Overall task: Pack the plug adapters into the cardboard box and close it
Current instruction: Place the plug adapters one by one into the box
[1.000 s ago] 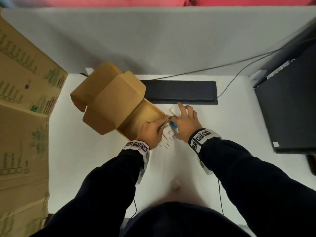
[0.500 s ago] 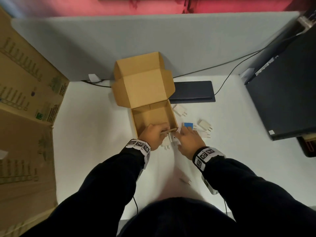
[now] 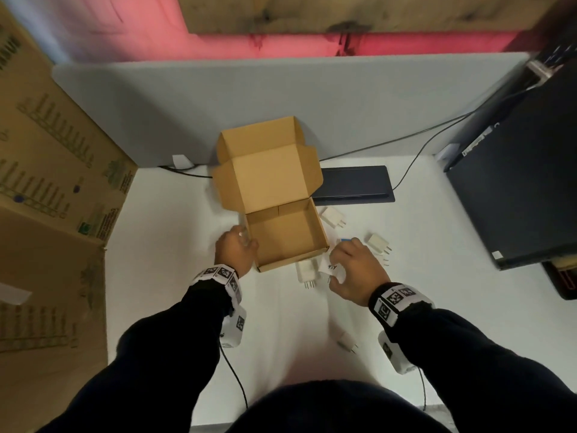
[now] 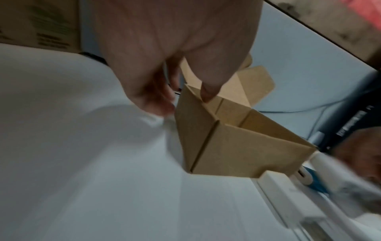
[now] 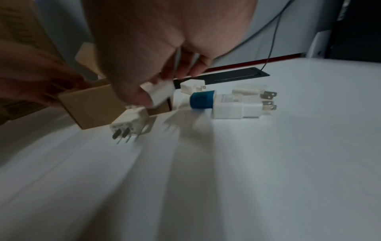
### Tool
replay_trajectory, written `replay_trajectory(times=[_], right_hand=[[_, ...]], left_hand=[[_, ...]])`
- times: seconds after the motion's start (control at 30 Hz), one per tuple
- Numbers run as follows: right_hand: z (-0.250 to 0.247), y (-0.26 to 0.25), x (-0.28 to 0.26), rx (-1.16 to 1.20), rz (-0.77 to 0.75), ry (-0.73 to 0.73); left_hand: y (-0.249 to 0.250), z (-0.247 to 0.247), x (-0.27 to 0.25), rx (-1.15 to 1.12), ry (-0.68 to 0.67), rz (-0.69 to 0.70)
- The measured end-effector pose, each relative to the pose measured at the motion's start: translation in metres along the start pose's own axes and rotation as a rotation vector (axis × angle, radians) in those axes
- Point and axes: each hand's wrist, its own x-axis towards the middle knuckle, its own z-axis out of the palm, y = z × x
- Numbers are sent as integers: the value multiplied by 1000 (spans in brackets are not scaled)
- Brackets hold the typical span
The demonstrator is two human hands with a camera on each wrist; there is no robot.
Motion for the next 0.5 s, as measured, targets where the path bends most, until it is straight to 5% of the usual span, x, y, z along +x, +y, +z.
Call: replay_trajectory(times=[0.17,0.5], right_hand=[[-18,-5,16,93,-67,119],[6,-32,99,49,110,-178]], left_hand=[[13,11,-3,-111,-100,46],[18,41,10,-151,-229,20]])
